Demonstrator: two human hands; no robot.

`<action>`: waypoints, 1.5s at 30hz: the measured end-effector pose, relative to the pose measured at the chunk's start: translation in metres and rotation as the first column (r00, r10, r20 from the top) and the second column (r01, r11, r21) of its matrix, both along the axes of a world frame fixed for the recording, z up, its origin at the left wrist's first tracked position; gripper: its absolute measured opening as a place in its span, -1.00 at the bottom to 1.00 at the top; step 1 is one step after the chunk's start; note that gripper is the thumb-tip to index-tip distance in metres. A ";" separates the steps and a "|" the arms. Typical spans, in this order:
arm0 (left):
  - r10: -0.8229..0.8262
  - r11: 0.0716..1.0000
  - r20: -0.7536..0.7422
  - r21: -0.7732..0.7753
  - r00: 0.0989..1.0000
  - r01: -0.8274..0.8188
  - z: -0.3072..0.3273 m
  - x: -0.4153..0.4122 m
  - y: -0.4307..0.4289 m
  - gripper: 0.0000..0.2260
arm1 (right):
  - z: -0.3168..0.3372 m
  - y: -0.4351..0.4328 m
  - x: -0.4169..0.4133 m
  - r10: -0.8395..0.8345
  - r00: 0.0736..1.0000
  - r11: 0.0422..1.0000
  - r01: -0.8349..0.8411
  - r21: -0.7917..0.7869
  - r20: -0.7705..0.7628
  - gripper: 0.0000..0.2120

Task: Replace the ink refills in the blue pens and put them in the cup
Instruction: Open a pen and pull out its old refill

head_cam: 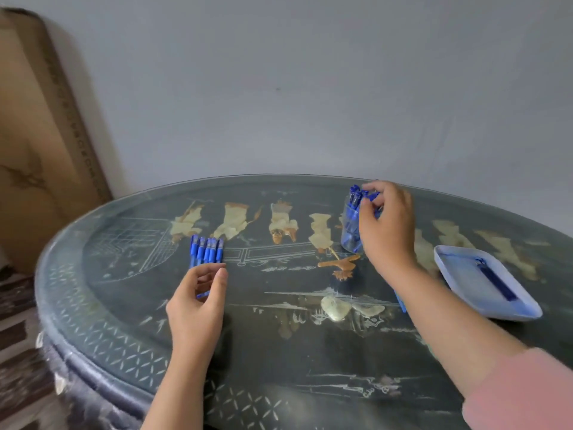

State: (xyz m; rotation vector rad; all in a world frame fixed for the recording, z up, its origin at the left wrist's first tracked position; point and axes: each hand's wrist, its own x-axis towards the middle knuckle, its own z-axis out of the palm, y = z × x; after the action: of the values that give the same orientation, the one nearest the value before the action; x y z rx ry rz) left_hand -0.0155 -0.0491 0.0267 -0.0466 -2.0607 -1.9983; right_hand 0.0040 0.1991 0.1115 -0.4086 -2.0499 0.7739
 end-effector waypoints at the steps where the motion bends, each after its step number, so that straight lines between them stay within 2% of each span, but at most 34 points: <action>1: 0.018 1.000 0.000 0.023 1.000 -0.018 0.001 0.001 -0.002 -0.89 | -0.007 -0.018 0.005 0.050 0.999 0.999 -0.050 0.014 -0.001 -0.82; 3: 0.057 0.995 0.001 0.077 0.998 -0.057 0.003 0.001 -0.010 -0.91 | -0.023 -0.055 0.009 0.155 0.984 0.987 -0.157 0.015 0.087 -0.87; 5: 0.105 0.989 -0.006 0.104 0.994 -0.104 0.005 0.001 -0.020 -0.91 | -0.043 -0.089 0.007 0.238 0.939 0.970 -0.244 -0.007 0.247 -0.89; 7: 0.149 0.981 -0.002 0.123 0.989 -0.148 0.006 0.001 -0.032 -0.90 | -0.064 -0.119 -0.002 0.281 0.891 0.957 -0.285 -0.042 0.358 -0.86; 10: 0.206 0.971 0.022 0.120 0.978 -0.207 0.002 0.001 -0.051 -0.88 | -0.084 -0.152 -0.022 0.319 0.844 0.948 -0.283 -0.148 0.431 -0.79; 13: 0.233 0.963 0.061 0.122 0.971 -0.239 -0.002 0.000 -0.063 -0.88 | -0.091 -0.172 -0.040 0.284 0.814 0.958 -0.222 -0.181 0.507 -0.76; 18: 0.207 0.969 0.076 0.118 0.975 -0.215 -0.005 -0.002 -0.065 -0.87 | -0.090 -0.186 -0.052 0.184 0.784 0.980 -0.190 -0.053 0.594 -0.70; 22: 0.192 0.979 0.099 0.045 0.976 -0.198 -0.004 -0.003 -0.062 -0.89 | -0.093 -0.192 -0.061 0.109 0.758 0.992 -0.125 -0.021 0.643 -0.68; 28: 0.176 0.984 0.097 -0.008 0.980 -0.176 -0.003 -0.003 -0.060 -0.91 | -0.083 -0.193 -0.063 0.073 0.735 0.992 -0.124 0.028 0.674 -0.67; 31: 0.178 0.984 0.092 -0.018 0.980 -0.177 -0.002 -0.003 -0.059 -0.91 | -0.082 -0.188 -0.064 0.061 0.739 0.997 -0.079 -0.005 0.671 -0.66; 35: 0.181 0.983 0.081 -0.043 0.980 -0.178 -0.003 -0.002 -0.060 -0.91 | -0.082 -0.175 -0.064 0.053 0.780 0.995 0.009 -0.096 0.623 -0.75; 38: 0.182 0.981 0.058 -0.072 0.982 -0.178 0.000 -0.001 -0.059 -0.91 | -0.077 -0.155 -0.047 0.071 0.823 0.991 0.006 -0.133 0.563 -0.81; 41: 0.125 0.971 -0.065 -0.196 0.990 -0.136 -0.001 0.003 -0.053 -0.89 | -0.076 -0.125 -0.014 0.158 0.877 0.983 -0.095 -0.158 0.454 -0.91; 45: -0.118 0.905 -0.281 -0.426 0.952 -0.014 -0.005 0.014 -0.024 -0.72 | -0.088 -0.075 0.043 0.178 0.892 0.980 -0.200 0.011 0.416 -0.95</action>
State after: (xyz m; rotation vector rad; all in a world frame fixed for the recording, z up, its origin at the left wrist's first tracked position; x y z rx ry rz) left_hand -0.0014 -0.0728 0.0220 -0.4677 -2.2563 -1.4184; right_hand 0.0473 0.1239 0.0235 -0.3683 -2.5335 0.7962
